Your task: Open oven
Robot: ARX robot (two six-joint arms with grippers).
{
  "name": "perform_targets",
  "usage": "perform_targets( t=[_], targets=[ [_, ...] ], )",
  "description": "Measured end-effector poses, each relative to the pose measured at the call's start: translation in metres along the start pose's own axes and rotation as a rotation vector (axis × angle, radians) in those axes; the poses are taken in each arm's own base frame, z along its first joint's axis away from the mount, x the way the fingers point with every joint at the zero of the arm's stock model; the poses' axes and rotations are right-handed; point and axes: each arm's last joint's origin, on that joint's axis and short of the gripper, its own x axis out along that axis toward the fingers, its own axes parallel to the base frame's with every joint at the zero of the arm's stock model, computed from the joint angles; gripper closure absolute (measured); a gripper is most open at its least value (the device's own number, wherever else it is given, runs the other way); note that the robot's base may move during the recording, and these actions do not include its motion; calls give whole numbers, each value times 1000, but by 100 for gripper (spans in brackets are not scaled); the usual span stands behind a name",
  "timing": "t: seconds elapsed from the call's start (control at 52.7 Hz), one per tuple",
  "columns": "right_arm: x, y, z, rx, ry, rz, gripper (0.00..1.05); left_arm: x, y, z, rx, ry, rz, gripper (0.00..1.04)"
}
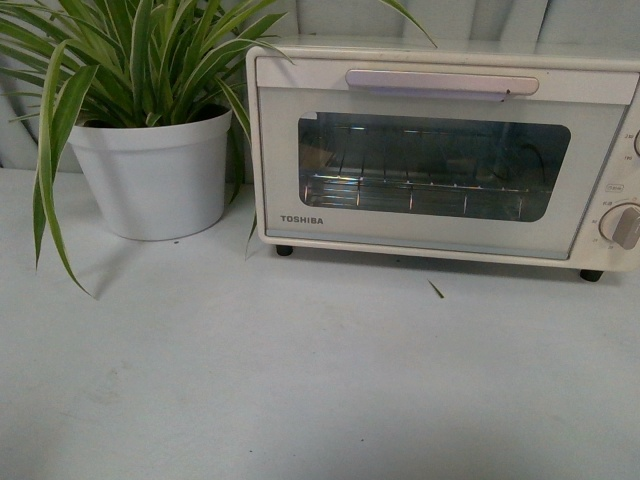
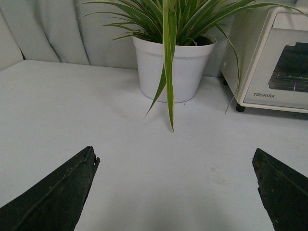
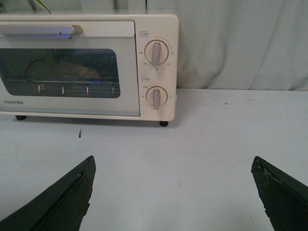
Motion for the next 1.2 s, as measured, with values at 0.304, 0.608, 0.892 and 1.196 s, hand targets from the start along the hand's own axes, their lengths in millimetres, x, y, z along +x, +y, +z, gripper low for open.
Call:
perform_targets(
  t=[0.304, 0.608, 0.892, 1.196],
  targets=[
    [0, 0, 0, 0, 0, 0, 9, 0, 0, 0, 0, 0, 0, 6],
    [0, 0, 0, 0, 0, -1, 9, 0, 0, 0, 0, 0, 0, 6],
    [0, 0, 0, 0, 0, 0, 9, 14, -7, -2, -335, 222, -3, 6],
    [0, 0, 0, 0, 0, 0, 9, 74, -60, 17, -684, 404, -187, 6]
  ],
)
